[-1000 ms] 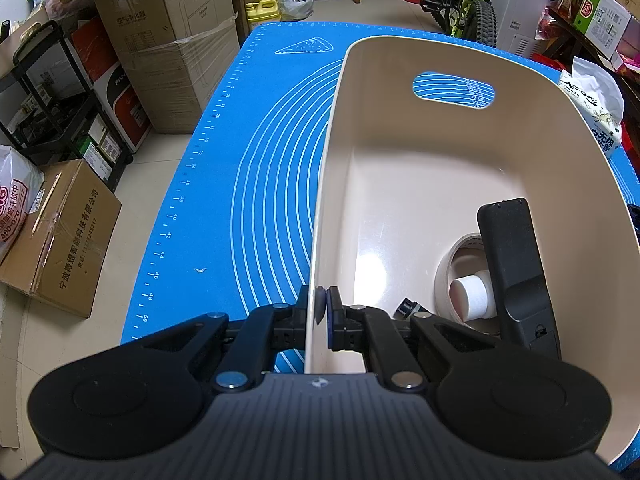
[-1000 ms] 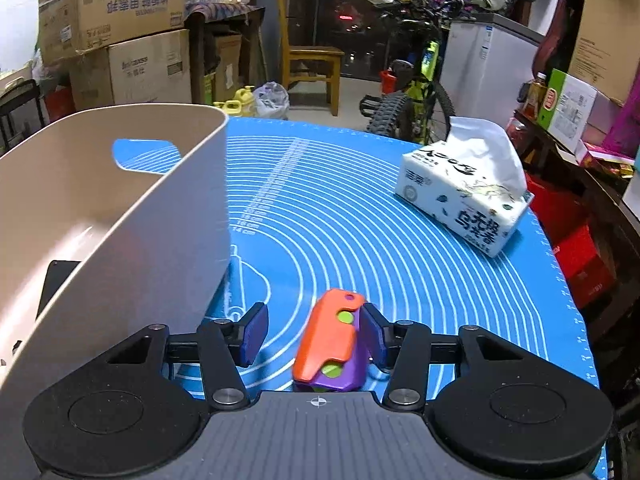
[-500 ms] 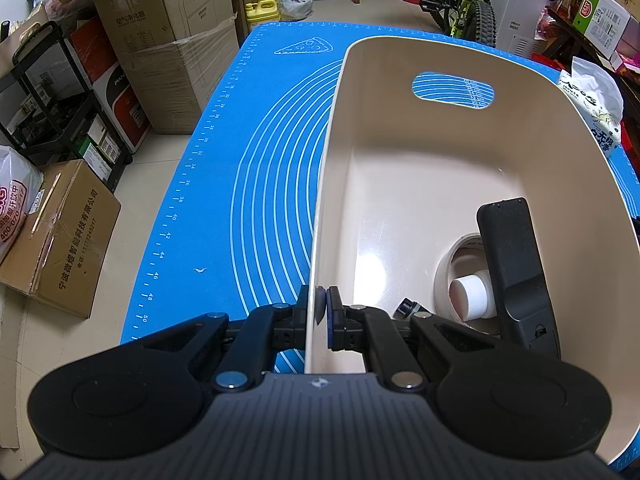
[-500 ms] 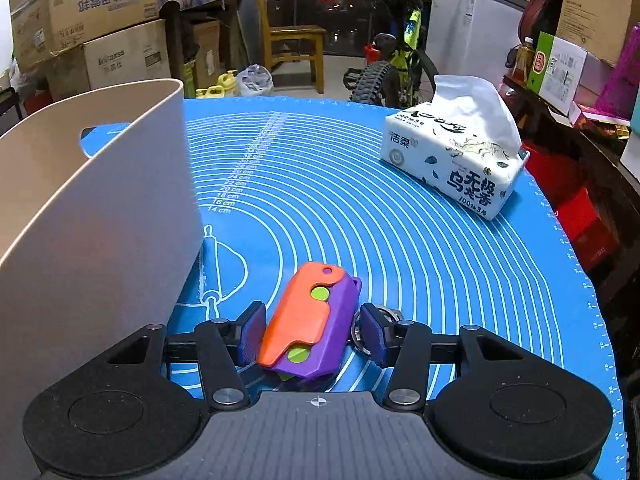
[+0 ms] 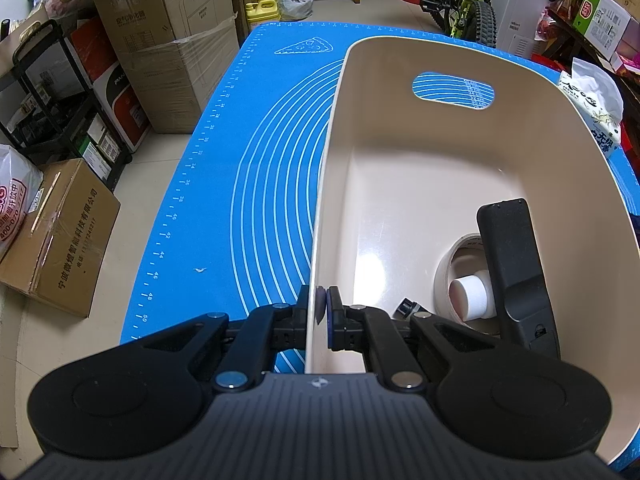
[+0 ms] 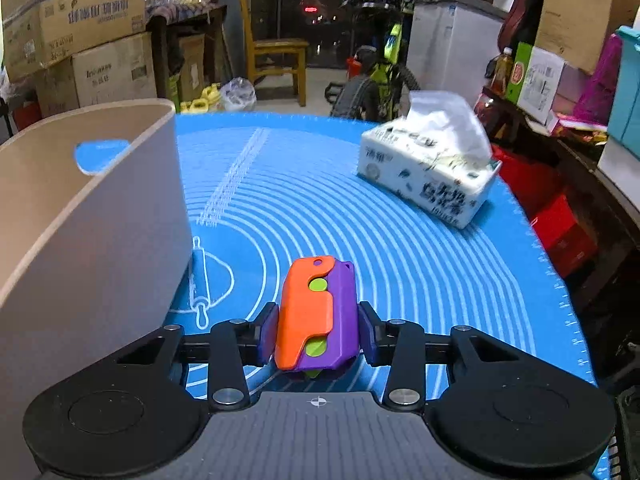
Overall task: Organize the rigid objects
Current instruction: 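Carry the orange-purple toy into the basket and release it with the right gripper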
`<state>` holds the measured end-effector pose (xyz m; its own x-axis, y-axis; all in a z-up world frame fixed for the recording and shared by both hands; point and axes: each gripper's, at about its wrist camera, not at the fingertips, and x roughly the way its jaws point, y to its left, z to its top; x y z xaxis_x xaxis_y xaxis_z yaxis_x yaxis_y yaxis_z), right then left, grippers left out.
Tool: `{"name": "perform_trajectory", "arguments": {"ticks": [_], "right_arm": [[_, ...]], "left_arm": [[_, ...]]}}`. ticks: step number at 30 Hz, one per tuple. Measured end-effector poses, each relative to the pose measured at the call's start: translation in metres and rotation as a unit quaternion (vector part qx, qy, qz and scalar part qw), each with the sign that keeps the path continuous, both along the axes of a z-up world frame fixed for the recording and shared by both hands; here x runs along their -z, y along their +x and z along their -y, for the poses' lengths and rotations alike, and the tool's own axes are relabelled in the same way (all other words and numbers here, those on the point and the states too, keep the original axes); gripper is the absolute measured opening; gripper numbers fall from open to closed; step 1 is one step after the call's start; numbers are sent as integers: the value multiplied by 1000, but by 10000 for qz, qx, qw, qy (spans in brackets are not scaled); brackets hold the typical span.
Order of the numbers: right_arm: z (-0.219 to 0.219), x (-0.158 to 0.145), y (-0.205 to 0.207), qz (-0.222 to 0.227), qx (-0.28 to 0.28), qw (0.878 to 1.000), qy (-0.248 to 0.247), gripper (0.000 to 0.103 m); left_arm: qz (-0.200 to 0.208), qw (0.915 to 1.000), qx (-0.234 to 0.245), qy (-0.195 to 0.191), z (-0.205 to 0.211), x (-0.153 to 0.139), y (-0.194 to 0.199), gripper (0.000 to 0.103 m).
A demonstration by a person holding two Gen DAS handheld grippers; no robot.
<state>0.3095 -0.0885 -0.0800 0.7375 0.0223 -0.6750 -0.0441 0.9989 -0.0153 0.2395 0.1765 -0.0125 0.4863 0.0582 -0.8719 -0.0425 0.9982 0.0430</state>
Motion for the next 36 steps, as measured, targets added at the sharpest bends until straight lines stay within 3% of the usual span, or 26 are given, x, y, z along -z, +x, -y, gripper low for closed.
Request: {"name": "perform_trajectory", "arguments": {"ticks": [11,21,28,36], "right_arm": [[8,-52,-34,744,12,9965,374,48],[-22,-95,-53,1276,-409,9890,628,48],[-58,-96,-47,1112,-938,9866,740,48],[-108,-82,-43,586,-1563,9850,449,48]], "left_arm": [[9,10000,-3,6,1,1,-1,8],[15,10000,-2,2,2,1,-1,8],[16,10000,0,4,1,1,-1,8],[17,10000,0,2,1,1,-1,8]]}}
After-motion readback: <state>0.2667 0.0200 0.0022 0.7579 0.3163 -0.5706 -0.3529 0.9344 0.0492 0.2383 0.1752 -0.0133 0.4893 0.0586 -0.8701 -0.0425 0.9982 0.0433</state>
